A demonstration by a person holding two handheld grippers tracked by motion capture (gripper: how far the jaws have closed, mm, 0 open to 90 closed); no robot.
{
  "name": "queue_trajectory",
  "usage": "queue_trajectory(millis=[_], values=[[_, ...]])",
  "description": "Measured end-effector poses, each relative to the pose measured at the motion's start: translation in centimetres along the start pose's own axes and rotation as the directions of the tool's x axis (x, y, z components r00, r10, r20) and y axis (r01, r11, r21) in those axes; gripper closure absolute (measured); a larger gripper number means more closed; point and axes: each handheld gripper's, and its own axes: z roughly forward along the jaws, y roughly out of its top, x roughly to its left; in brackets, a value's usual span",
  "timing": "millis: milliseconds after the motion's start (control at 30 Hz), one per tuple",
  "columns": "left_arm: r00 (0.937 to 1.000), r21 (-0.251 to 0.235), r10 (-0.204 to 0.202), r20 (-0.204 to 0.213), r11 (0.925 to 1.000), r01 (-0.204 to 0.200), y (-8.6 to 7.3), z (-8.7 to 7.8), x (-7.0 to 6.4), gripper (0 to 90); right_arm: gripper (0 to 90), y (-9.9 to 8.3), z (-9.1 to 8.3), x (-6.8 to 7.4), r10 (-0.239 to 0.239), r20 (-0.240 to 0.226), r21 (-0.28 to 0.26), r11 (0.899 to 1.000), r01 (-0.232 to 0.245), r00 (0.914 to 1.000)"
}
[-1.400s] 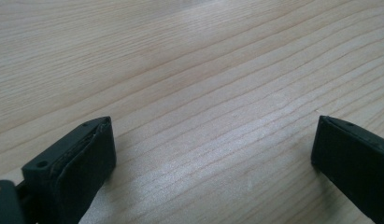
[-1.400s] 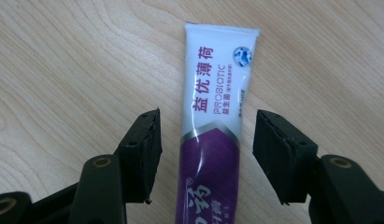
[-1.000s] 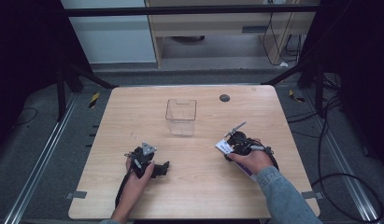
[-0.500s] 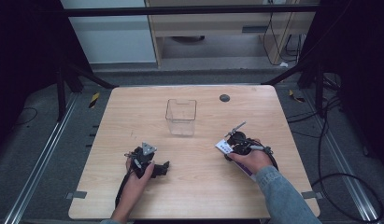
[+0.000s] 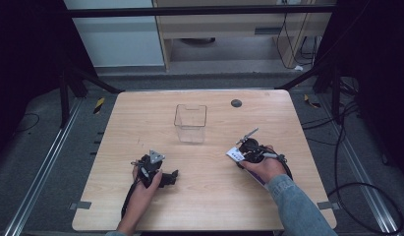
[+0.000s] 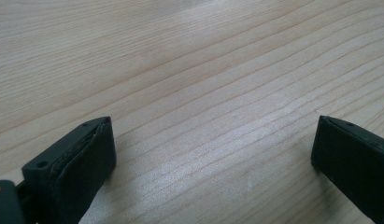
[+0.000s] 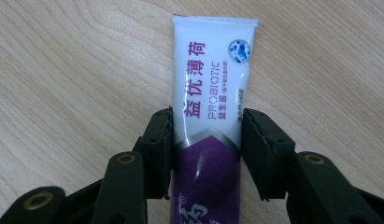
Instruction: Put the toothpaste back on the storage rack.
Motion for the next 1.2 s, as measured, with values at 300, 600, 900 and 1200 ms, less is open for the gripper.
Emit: queue_trajectory(millis=[300, 600, 900, 1200], values=[[1.0000, 0.000, 0.000, 0.000, 1.0000, 0.000, 0.0, 0.0, 0.0, 0.0, 58.2, 0.4, 0.0, 0.1, 0.001, 0.014, 0.027, 1.000, -0.001, 0.9999], [1.0000, 0.000, 0.000, 0.000, 1.0000, 0.000, 0.0, 0.0, 0.0, 0.0, 63.2, 0.9, -0.1, 0.3, -0.012, 0.034, 0.069, 0.998, 0.010, 0.9994], [1.0000, 0.000, 0.000, 0.000, 1.0000, 0.000, 0.0, 0.0, 0.0, 0.0, 76.7, 1.0, -0.8, 0.3, -0.013, 0.040, 0.060, 0.998, 0.011, 0.9991], [1.0000, 0.000, 0.000, 0.000, 1.0000, 0.000, 0.0, 0.0, 0.0, 0.0, 77.7, 0.3, -2.6, -0.2, 0.008, 0.039, -0.028, 1.000, -0.007, 0.9992]])
